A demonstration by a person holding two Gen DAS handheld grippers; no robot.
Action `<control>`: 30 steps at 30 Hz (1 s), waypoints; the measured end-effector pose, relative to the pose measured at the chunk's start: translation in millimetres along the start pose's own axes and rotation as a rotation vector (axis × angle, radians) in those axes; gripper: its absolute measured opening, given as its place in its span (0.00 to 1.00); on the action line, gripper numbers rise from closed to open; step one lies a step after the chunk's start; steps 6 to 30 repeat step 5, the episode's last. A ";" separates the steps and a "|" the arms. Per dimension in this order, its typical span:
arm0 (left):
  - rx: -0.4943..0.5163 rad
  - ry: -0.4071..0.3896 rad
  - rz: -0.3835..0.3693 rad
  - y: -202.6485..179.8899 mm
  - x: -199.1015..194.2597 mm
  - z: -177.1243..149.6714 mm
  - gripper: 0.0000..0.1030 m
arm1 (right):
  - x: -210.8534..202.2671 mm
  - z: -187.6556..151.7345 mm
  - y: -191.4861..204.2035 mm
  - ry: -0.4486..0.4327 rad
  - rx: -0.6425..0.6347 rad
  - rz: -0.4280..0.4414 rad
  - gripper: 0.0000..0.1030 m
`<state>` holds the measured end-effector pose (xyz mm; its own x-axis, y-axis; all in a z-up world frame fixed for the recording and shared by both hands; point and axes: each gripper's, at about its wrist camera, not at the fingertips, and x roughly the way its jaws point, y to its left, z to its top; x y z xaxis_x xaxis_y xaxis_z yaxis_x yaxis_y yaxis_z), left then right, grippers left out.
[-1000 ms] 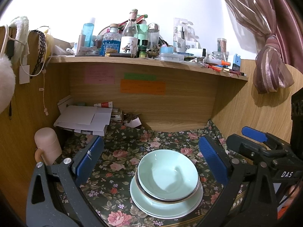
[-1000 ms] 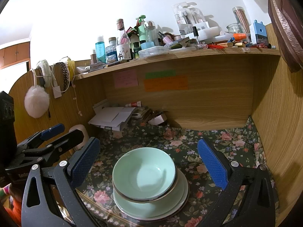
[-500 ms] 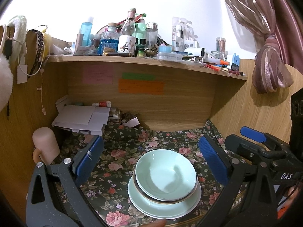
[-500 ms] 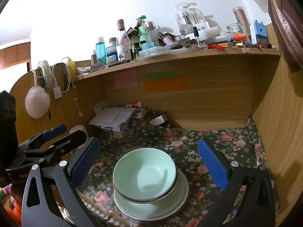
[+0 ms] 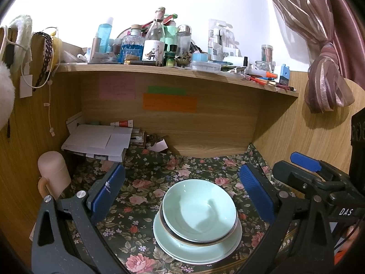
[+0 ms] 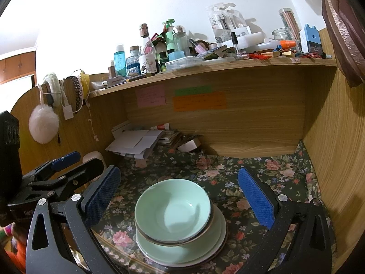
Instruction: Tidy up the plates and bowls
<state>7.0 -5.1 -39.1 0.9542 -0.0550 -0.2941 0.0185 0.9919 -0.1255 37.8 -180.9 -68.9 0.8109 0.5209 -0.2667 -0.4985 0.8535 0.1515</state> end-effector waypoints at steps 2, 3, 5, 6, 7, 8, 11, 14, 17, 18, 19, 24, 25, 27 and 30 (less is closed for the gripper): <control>-0.002 0.000 0.001 0.0 0.4 -0.7 0.99 | -0.4 -0.5 -0.4 0.000 0.003 0.001 1.00; 0.000 -0.001 0.000 0.4 0.4 -0.7 0.99 | -0.4 -0.1 -0.4 0.001 0.004 0.001 1.00; 0.000 0.003 -0.005 0.9 1.0 -0.8 0.99 | 0.7 0.9 -0.7 0.003 0.008 -0.002 1.00; 0.000 0.003 -0.005 0.9 1.0 -0.8 0.99 | 0.7 0.9 -0.7 0.003 0.008 -0.002 1.00; 0.000 0.003 -0.005 0.9 1.0 -0.8 0.99 | 0.7 0.9 -0.7 0.003 0.008 -0.002 1.00; 0.000 0.003 -0.005 0.9 1.0 -0.8 0.99 | 0.7 0.9 -0.7 0.003 0.008 -0.002 1.00; 0.000 0.003 -0.005 0.9 1.0 -0.8 0.99 | 0.7 0.9 -0.7 0.003 0.008 -0.002 1.00; 0.000 0.003 -0.005 0.9 1.0 -0.8 0.99 | 0.7 0.9 -0.7 0.003 0.008 -0.002 1.00; 0.000 0.003 -0.005 0.9 1.0 -0.8 0.99 | 0.7 0.9 -0.7 0.003 0.008 -0.002 1.00; 0.000 0.003 -0.005 0.9 1.0 -0.8 0.99 | 0.7 0.9 -0.7 0.003 0.008 -0.002 1.00; 0.000 0.003 -0.005 0.9 1.0 -0.8 0.99 | 0.7 0.9 -0.7 0.003 0.008 -0.002 1.00; 0.000 0.003 -0.005 0.9 1.0 -0.8 0.99 | 0.7 0.9 -0.7 0.003 0.008 -0.002 1.00; 0.000 0.003 -0.005 0.9 1.0 -0.8 0.99 | 0.7 0.9 -0.7 0.003 0.008 -0.002 1.00; 0.000 0.003 -0.005 0.9 1.0 -0.8 0.99 | 0.7 0.9 -0.7 0.003 0.008 -0.002 1.00; 0.000 0.003 -0.005 0.9 1.0 -0.8 0.99 | 0.7 0.9 -0.7 0.003 0.008 -0.002 1.00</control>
